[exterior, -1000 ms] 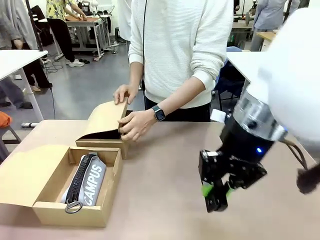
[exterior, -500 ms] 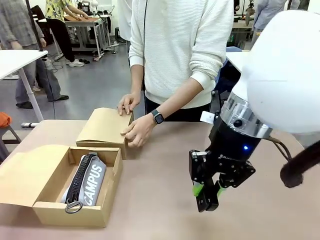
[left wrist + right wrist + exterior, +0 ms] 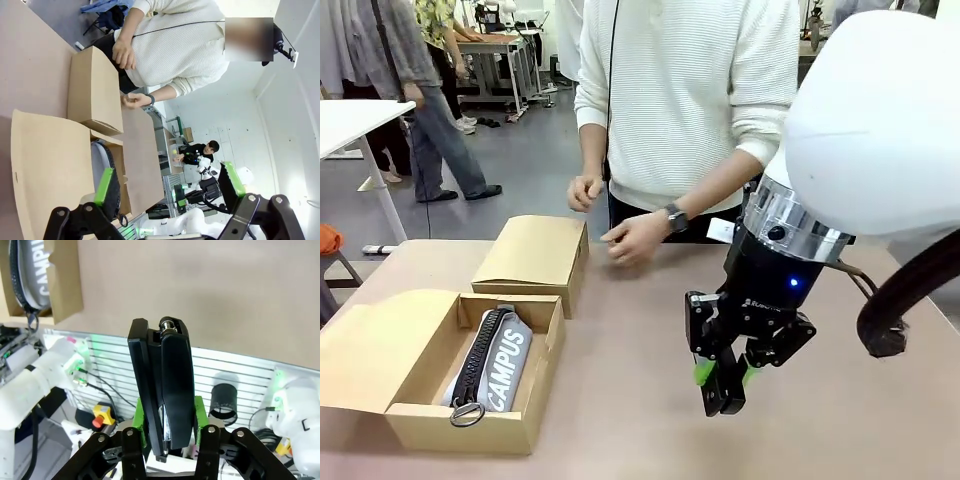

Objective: Place items inside the box.
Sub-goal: Pick up a Pencil pouch or Stapler and place it inside the Mailer Box closest to the robot.

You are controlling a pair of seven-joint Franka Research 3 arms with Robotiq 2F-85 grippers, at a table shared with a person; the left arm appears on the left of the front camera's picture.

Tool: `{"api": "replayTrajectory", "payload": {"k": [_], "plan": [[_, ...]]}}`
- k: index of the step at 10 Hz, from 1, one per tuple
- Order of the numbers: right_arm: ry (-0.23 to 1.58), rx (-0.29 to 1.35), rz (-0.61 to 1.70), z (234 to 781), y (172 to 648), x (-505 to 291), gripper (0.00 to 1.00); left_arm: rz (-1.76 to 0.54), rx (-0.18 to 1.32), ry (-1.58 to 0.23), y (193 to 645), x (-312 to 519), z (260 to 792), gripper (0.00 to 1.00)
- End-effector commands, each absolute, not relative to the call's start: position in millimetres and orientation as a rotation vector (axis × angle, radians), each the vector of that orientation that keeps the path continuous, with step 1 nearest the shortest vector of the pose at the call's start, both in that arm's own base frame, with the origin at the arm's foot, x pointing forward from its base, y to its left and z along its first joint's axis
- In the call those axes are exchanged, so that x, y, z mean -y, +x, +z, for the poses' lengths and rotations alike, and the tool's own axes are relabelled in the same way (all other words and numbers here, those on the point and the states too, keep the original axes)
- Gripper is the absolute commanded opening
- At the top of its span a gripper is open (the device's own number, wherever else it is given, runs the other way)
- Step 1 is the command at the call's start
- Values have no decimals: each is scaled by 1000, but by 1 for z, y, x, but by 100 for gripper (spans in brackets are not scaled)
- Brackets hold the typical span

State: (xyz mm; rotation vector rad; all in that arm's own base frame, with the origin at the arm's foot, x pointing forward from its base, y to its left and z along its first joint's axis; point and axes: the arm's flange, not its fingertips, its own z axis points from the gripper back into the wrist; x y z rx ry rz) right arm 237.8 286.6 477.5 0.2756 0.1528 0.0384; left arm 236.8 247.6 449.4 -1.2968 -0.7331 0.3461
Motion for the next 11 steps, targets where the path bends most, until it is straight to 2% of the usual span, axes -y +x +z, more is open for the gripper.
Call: {"api": "replayTrajectory", "payload": {"k": [1,3,6,9,11], "plan": [[248,-155,93,484,250,-297,42,335,755,-1311,237,-247,450,100],[264,-120,108,506,269,-346,42,335,755,-1311,237,-247,450,100],[207,-106,152,525,300,-466,42,335,755,-1311,237,-247,450,100],[69,-164,232,490,310,-565,42,335,755,-1311,237,-247,450,100],[29,-187,245,463,309,-597,42,335,755,-1311,237,-247,450,100]]}}
